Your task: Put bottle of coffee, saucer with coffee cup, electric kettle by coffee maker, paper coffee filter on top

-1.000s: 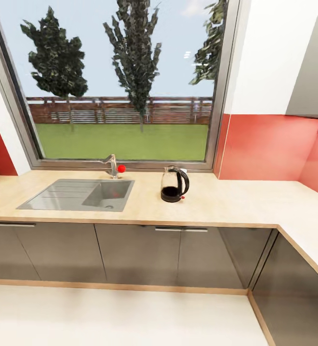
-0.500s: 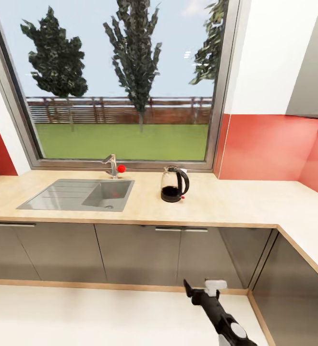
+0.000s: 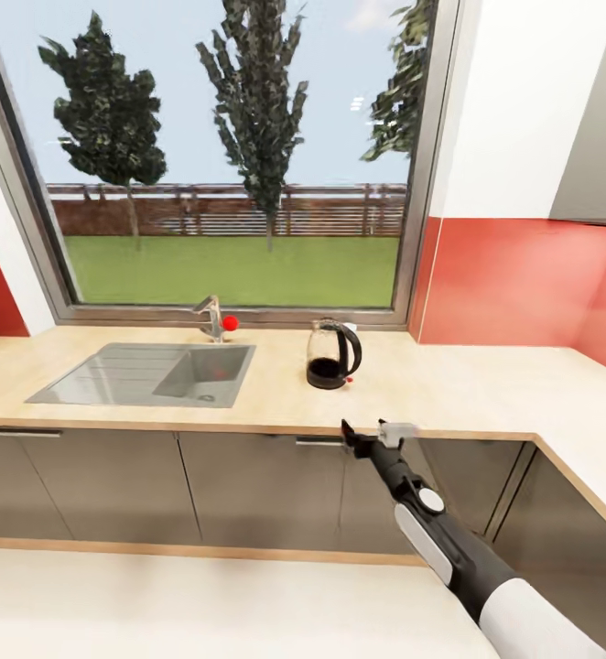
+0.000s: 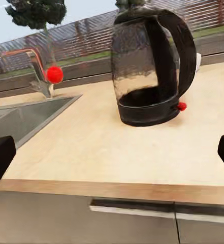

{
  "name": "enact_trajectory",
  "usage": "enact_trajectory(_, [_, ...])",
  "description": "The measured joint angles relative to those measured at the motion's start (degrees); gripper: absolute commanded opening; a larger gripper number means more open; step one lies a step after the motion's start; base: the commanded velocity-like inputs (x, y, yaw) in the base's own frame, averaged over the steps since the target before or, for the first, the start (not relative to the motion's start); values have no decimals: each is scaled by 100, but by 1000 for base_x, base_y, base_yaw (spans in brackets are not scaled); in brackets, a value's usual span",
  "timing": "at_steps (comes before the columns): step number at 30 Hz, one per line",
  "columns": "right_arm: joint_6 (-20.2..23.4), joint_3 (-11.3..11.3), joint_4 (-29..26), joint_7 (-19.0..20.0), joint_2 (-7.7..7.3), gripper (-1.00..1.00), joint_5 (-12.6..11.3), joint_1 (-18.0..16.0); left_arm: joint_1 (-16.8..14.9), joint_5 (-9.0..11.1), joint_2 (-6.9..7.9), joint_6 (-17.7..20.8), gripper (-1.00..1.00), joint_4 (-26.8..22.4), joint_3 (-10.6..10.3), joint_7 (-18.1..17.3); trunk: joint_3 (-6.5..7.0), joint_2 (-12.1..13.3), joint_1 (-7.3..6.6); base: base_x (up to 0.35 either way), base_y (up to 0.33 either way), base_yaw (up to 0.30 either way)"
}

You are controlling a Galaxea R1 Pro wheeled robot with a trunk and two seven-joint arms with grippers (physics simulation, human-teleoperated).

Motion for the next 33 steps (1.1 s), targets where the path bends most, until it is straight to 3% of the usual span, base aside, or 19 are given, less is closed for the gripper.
enact_trajectory(6, [5, 6, 20, -267, -4, 100, 10, -282, 0, 1, -21, -3, 100, 1, 2, 0, -1, 0, -1, 331, 0, 0])
enact_trajectory(17, [2, 54, 71, -291, 4, 100, 27, -299, -1, 1, -9, 5, 100, 1, 24, -8, -1, 0, -1, 337, -7, 0])
enact_trajectory(33, [-6, 42, 176, -290, -78, 100, 20, -299, -2, 0, -28, 8, 100, 2, 5, -11, -1, 0, 0, 316, -137, 0])
